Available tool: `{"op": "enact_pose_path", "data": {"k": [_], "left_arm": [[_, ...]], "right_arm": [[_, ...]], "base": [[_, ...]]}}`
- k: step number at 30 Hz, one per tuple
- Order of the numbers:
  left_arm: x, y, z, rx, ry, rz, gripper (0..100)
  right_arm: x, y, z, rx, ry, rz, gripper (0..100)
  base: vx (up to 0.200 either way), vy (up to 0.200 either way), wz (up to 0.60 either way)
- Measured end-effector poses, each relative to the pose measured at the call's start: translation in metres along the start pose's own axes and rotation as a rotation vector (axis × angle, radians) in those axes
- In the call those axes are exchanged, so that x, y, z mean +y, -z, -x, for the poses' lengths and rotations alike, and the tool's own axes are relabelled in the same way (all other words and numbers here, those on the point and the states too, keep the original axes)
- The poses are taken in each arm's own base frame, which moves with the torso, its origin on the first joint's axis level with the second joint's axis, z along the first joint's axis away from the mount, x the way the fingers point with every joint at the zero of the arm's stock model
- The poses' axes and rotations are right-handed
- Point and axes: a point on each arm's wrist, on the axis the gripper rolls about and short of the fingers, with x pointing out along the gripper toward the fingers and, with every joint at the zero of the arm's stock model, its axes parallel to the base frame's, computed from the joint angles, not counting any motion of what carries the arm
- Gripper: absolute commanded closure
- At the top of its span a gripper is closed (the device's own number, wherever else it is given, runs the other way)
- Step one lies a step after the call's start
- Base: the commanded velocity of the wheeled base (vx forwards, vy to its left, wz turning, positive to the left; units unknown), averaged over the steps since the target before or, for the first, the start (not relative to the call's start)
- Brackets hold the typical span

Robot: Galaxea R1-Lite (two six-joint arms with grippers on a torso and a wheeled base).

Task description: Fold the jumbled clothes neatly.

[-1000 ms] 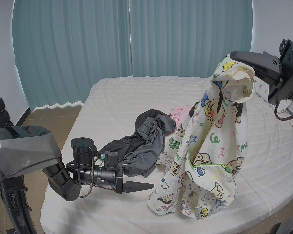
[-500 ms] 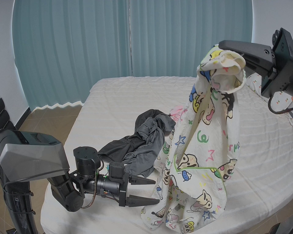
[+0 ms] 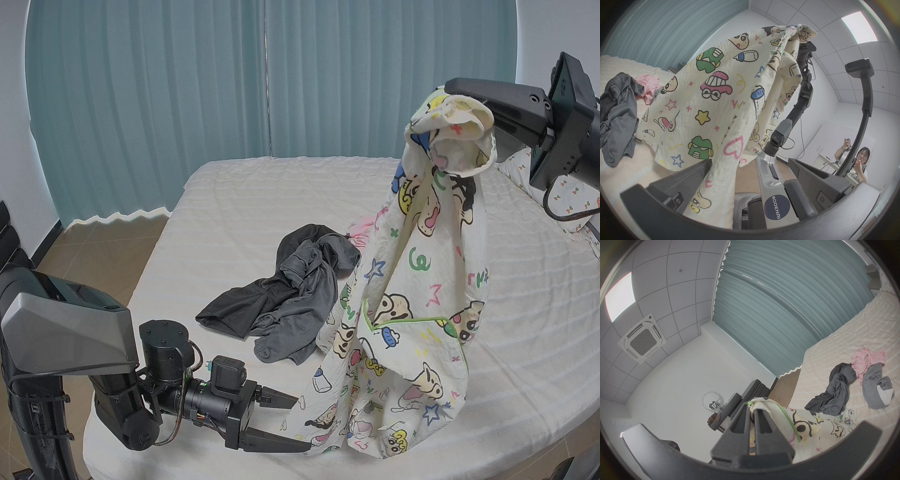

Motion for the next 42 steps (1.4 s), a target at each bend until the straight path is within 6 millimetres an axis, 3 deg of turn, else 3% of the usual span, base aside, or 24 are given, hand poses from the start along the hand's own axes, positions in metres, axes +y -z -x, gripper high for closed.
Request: {"op": "enact_pose_path", "data": {"k": [8,17,27,28,42], "left_arm": [[0.007,0.001,-0.004,0.002,0.0,0.008,0],[0.021,0.0,-0.007,-0.016,-0.034,0.028,0],[0.024,0.001,-0.008,-0.019,-0.049,0.035,0],[0.024,0.002,-0.007,-0.018,-0.05,0.037,100],[0.025,0.008,0.008,-0.027,-0.093,0.08,100]], "right_arm": [[0.008,-0.006,-0.008,-0.011,-0.033,-0.014,100],[0.01,0.007,-0.032,0.05,-0.051,-0.039,100],[0.01,0.014,-0.04,0.079,-0.053,-0.049,100],[0.009,0.014,-0.041,0.08,-0.052,-0.049,100],[0.005,0.006,-0.031,0.046,-0.023,-0.044,100]], "base": [[0.0,0.0,0.0],[0.0,0.0,0.0],[0.0,0.0,0.0],[0.0,0.0,0.0],[0.0,0.0,0.0]]}}
